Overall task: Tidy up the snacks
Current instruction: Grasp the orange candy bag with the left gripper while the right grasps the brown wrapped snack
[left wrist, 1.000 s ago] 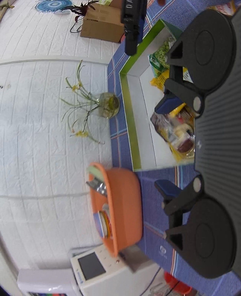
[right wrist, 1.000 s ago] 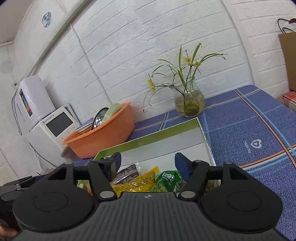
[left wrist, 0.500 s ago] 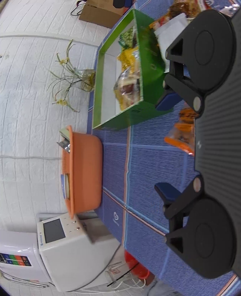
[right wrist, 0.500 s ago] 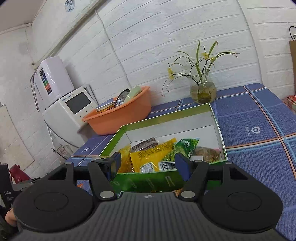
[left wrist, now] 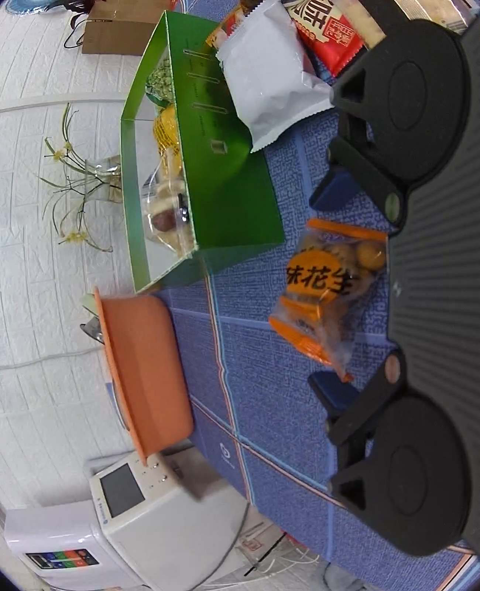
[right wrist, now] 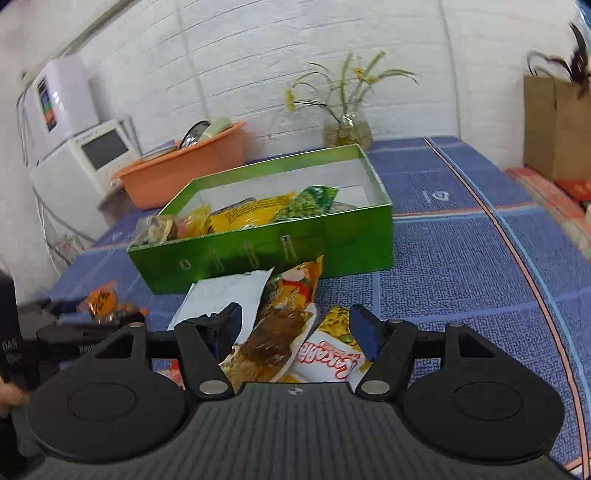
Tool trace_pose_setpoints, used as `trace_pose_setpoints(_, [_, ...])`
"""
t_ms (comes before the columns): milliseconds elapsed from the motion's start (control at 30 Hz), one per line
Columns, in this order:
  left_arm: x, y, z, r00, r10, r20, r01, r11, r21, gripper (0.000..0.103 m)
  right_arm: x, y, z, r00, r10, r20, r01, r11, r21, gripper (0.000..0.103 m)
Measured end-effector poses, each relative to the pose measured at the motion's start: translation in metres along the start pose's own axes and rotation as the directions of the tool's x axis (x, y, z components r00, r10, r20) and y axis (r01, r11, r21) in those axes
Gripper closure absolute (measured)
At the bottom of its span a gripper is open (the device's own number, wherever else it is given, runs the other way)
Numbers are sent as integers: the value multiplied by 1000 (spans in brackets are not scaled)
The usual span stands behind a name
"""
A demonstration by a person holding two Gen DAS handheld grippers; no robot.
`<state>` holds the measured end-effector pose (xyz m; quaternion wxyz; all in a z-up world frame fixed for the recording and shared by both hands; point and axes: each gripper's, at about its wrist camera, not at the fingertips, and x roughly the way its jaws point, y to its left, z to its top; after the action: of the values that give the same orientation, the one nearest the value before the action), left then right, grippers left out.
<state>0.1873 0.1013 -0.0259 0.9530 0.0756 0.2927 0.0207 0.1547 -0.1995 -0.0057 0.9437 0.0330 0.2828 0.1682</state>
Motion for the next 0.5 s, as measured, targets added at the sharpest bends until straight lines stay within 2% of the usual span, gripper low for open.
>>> trace_pose_setpoints(100, [3, 7, -1, 999, -49, -20, 47, 998, -52, 11, 7, 12, -5, 1000, 3, 7, -3, 996, -94, 0])
trace_pose_setpoints(200, [3, 18, -3, 993, -119, -27, 114, 984, -135, 30, 15, 19, -12, 1000, -6, -12, 4, 984, -176, 2])
trace_pose_setpoints(233, [2, 17, -2, 993, -118, -29, 113, 984, -135, 38, 15, 22, -15, 1000, -23, -7, 21, 980, -200, 17])
trace_pose_setpoints(267, [1, 18, -2, 992, -122, -31, 117, 983, -141, 42, 15, 24, -17, 999, -37, 5, 37, 974, -226, 22])
trace_pose_setpoints(367, [-3, 16, -2, 991, -133, -31, 127, 982, -137, 45, 10, 27, -19, 999, -32, 23, 36, 969, -243, 25])
trace_pose_setpoints(500, [-10, 14, -4, 988, -150, -41, 143, 980, -135, 45, 0, 23, -20, 999, 4, 36, 4, 977, -211, 25])
